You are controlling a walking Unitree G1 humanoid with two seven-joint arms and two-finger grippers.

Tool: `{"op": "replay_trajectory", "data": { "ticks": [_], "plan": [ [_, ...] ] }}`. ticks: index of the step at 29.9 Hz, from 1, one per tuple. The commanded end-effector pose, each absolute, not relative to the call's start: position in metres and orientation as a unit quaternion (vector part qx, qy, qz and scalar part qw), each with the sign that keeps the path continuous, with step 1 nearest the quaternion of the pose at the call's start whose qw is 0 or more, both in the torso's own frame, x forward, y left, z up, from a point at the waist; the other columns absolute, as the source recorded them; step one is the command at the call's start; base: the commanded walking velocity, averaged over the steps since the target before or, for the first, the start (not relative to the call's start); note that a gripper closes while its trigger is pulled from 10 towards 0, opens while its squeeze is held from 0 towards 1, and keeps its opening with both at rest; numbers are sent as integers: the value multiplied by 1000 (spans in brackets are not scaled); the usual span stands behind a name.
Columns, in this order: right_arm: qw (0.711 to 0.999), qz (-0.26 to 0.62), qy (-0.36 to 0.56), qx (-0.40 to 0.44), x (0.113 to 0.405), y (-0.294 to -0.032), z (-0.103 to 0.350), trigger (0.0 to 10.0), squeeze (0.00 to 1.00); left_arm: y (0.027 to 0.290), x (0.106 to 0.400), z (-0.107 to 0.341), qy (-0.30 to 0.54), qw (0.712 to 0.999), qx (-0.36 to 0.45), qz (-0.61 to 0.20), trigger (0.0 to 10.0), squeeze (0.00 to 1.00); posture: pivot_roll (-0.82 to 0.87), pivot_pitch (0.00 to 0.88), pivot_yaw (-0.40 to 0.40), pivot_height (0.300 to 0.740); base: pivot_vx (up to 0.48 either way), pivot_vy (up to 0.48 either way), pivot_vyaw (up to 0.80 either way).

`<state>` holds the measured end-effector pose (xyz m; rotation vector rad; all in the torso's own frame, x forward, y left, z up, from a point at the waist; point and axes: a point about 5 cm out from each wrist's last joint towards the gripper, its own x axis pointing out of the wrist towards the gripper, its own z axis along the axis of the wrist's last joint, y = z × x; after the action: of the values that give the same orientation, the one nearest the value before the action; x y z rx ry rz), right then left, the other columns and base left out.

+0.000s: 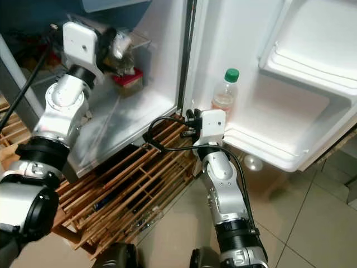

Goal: Restocking fridge

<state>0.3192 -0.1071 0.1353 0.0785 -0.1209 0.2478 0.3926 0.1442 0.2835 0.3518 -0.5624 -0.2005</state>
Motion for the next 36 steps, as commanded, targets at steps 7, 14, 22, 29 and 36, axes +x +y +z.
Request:
{"op": "replay_trajectory", "data": {
  "ticks": [7, 14, 22, 29, 36],
  "plan": [
    [966, 228, -91, 83, 312, -93, 158, 10000, 0, 122, 381, 319, -367, 900, 210, -109, 0, 0, -81, 0, 0, 689, 0, 0, 0],
    [949, 288, -70, 108, 308, -85, 164, 10000, 0, 130, 387, 321, -351, 897, 263, -53, 0, 0, -86, 0, 5, 689, 0, 0, 0],
    [934, 331, -45, 125, 303, -82, 166, 10000, 0, 148, 394, 320, -327, 897, 297, 5, 0, 0, -84, 0, 5, 689, 0, 0, 148],
    [935, 335, -30, 109, 302, -79, 162, 10000, 0, 154, 400, 315, -311, 896, 315, 35, 0, 0, -78, 0, 2, 705, 0, 0, 477],
    [936, 340, -16, 95, 299, -75, 156, 10000, 0, 154, 409, 304, -280, 899, 332, 47, 0, 0, -80, 0, 3, 714, 0, 0, 63]
  ]
}}
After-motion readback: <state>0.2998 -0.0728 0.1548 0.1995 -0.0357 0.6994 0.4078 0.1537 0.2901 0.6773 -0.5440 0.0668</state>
